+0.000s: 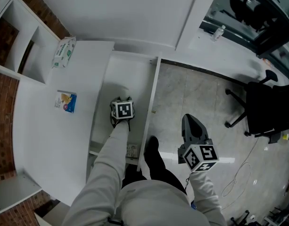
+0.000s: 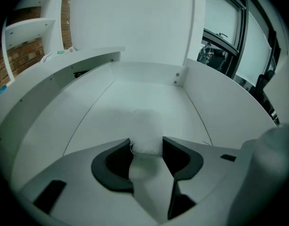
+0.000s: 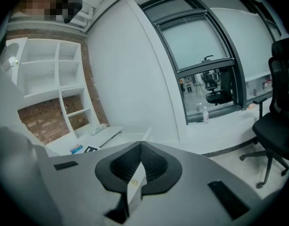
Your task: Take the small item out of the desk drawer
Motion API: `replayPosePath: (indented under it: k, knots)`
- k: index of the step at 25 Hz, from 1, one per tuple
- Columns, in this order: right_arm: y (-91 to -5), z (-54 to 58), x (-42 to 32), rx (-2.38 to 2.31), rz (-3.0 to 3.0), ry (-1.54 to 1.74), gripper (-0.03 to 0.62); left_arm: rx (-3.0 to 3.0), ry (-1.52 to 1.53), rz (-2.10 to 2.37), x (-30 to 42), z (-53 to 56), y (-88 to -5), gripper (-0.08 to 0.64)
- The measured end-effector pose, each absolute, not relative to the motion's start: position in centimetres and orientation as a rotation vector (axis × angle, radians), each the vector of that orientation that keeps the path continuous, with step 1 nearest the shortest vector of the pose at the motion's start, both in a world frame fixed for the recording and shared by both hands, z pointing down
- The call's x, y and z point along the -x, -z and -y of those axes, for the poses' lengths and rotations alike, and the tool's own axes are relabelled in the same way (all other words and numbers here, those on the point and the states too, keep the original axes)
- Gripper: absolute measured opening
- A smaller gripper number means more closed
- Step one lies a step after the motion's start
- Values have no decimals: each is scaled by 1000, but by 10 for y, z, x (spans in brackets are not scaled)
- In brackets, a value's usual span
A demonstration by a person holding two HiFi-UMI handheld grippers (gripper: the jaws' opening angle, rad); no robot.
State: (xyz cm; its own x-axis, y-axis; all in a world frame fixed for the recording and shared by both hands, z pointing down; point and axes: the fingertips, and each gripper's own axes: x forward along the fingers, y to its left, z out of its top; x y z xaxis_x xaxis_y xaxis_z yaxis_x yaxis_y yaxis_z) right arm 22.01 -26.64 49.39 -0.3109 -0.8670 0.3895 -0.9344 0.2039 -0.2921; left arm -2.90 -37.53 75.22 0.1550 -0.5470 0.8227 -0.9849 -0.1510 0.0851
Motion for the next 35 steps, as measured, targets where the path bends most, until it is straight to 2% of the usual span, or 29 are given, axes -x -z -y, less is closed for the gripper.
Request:
replayPosePath:
  k: [9,22,35]
  knots:
    - [-491,262,-216,-1744,2341,-720,28,-1931,-944,1444,14,368,-725,178]
    - [-477,256,-187,-1690,2423,-737,28,-2147,-794,1503,6,359,-643,176]
    - [-455,248,-145,-1638,2539,-666,28,-2297,-587,1636,32,335,-541,176]
